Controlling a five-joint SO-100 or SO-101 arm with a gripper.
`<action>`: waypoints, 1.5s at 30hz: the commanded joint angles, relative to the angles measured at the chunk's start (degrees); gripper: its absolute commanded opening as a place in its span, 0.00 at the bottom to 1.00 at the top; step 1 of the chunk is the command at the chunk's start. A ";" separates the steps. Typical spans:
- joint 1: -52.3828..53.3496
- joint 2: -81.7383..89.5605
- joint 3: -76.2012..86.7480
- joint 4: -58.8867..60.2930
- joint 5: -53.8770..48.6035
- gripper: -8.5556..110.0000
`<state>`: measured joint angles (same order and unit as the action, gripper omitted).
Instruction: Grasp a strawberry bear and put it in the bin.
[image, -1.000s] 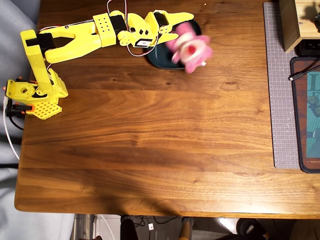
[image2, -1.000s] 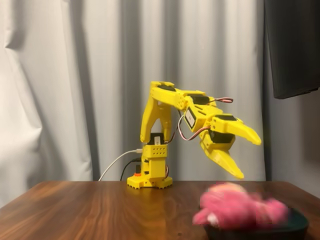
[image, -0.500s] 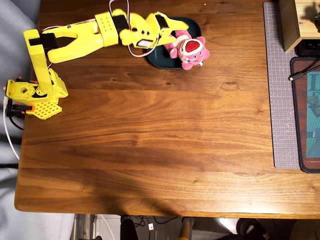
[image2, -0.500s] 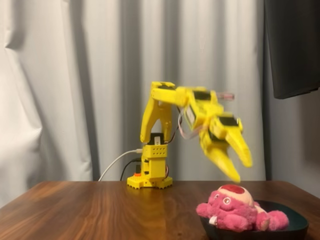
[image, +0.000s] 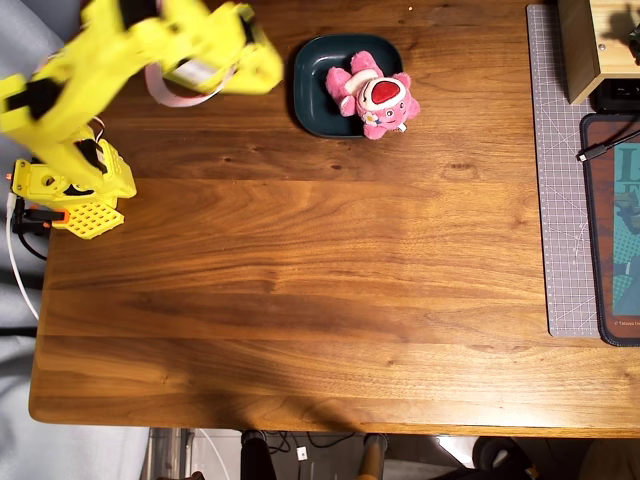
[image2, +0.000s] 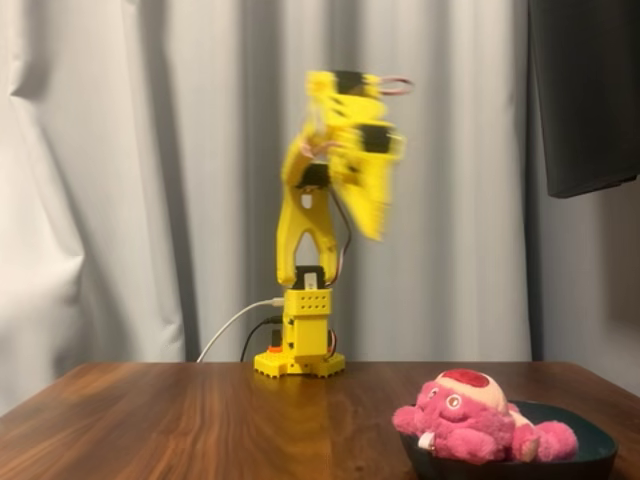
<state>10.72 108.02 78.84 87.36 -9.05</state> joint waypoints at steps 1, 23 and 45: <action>-4.22 17.23 17.05 0.53 -0.44 0.13; -24.43 30.76 48.87 -11.43 5.80 0.07; -19.34 63.98 87.45 -22.85 5.89 0.07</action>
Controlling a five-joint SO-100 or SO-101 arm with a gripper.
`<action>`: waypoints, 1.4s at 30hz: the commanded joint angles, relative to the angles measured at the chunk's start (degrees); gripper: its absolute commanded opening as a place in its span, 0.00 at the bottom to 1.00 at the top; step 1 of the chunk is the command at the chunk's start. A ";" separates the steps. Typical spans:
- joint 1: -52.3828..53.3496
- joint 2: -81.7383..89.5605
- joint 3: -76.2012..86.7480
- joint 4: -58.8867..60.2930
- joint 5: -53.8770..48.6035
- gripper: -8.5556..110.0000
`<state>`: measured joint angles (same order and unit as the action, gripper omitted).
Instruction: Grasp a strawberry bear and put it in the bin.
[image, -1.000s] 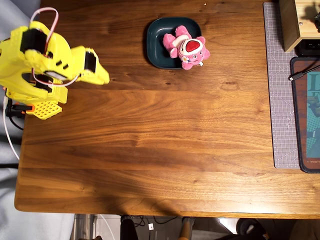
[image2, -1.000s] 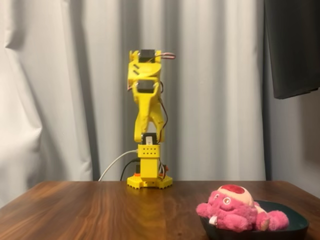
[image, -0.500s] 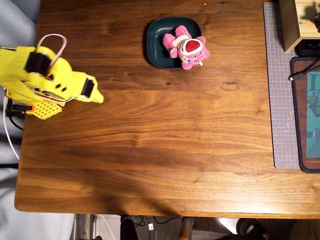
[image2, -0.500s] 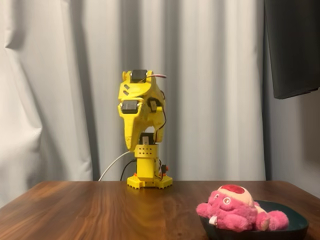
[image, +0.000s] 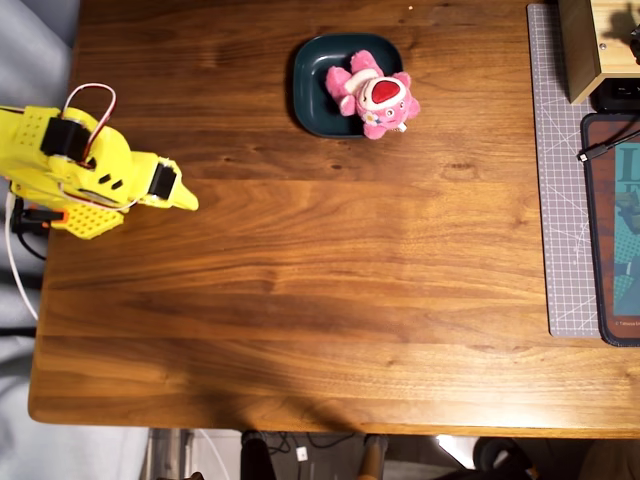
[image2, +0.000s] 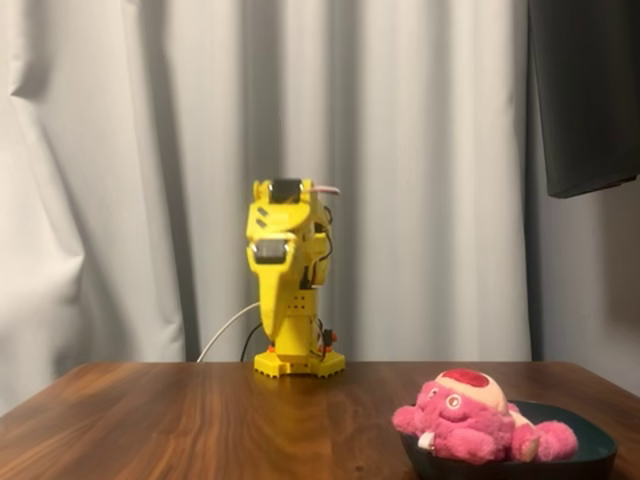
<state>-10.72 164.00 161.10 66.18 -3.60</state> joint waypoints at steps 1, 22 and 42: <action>3.08 13.10 8.26 -1.41 0.35 0.07; 7.21 29.79 14.06 5.71 -0.35 0.07; 6.15 29.79 14.06 5.71 0.18 0.07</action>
